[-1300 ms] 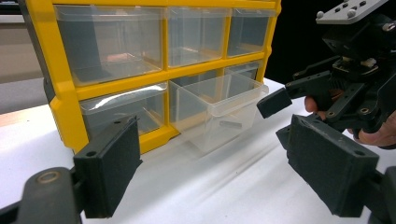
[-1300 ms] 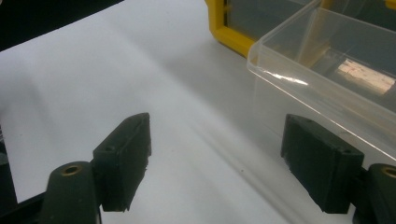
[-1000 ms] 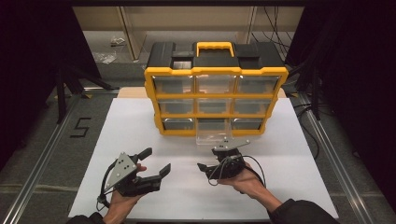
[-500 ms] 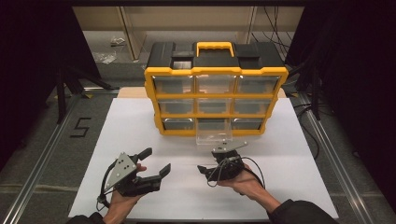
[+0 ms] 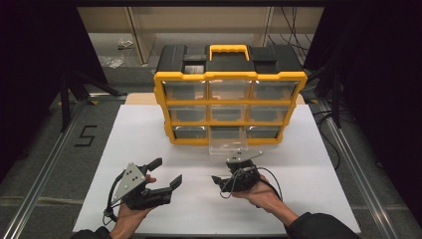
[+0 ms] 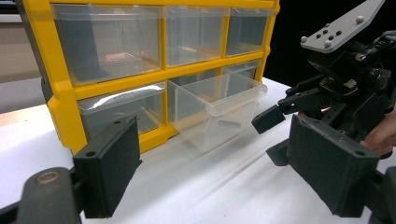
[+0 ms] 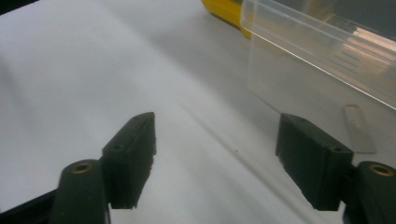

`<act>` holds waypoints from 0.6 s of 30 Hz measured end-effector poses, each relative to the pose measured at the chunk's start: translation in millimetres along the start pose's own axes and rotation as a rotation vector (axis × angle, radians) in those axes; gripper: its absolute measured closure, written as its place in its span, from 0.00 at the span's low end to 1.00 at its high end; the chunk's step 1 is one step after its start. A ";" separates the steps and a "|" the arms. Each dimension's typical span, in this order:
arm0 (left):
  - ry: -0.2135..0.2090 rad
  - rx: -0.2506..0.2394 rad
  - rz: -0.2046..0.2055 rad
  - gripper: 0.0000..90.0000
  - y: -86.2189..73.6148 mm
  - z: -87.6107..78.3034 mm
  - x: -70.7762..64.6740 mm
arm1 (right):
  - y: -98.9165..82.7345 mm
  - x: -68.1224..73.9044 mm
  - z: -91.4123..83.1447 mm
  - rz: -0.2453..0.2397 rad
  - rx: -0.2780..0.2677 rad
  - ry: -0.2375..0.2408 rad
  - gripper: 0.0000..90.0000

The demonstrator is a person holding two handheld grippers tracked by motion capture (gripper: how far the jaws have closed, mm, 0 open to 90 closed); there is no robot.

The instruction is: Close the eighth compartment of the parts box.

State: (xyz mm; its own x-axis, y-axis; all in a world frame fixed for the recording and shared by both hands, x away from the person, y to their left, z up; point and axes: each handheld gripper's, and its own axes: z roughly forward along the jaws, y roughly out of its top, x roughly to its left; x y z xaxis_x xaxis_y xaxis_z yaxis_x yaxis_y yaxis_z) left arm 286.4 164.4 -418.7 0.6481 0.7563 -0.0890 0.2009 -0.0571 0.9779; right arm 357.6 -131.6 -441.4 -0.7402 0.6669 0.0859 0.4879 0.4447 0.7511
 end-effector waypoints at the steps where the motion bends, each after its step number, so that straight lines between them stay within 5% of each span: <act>1: -0.001 0.000 0.001 0.19 0.0 0.1 -0.1 | -0.3 -0.4 0.0 0.006 0.004 -0.008 0.36; 18: 0.001 0.000 0.001 0.19 -0.1 -0.2 -0.3 | -2.2 -12.7 4.0 0.028 0.038 -0.103 0.86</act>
State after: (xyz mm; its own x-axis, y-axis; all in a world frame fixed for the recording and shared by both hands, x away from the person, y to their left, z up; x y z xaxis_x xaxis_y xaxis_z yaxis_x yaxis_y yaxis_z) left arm 286.0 164.3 -418.8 0.6473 0.7571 -0.0881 0.2004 -0.0575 0.9780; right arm 367.8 -138.7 -446.8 -0.6755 0.7365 0.0366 0.5261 0.4465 0.7238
